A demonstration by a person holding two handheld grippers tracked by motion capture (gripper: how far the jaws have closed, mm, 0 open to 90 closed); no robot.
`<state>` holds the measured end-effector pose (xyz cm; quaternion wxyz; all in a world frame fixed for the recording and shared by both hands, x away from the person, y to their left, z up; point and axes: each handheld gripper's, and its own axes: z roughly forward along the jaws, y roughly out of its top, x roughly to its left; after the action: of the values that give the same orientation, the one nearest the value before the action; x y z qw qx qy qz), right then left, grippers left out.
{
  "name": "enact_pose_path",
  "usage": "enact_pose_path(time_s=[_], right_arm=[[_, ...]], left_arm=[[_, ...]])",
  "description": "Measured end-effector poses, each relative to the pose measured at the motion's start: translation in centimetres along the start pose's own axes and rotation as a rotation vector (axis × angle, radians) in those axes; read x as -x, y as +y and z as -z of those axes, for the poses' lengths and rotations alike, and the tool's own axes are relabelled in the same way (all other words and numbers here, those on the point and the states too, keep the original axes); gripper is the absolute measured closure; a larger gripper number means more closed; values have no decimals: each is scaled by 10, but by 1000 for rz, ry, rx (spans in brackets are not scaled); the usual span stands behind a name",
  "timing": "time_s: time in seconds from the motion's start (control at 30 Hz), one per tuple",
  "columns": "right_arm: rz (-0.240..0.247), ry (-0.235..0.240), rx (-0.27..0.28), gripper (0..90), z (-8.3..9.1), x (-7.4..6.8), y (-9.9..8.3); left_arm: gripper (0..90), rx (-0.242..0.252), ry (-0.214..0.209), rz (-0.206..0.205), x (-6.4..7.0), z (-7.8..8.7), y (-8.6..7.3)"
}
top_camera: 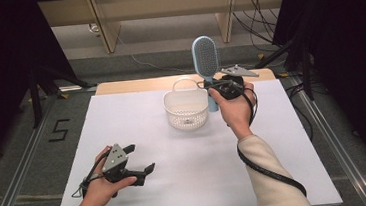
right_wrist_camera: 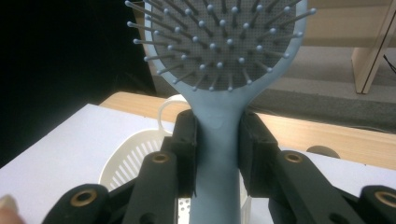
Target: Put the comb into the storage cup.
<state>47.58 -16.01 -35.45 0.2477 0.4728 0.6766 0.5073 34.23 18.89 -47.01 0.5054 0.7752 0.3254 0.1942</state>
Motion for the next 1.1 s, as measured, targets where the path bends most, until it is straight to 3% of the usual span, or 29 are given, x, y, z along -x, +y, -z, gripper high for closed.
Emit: enact_pose_path(time_s=[1.1], right_arm=[[-2,-1,-10,709,-17,-4,10]], left_arm=[[45,1,-3,-4,0,0,0]])
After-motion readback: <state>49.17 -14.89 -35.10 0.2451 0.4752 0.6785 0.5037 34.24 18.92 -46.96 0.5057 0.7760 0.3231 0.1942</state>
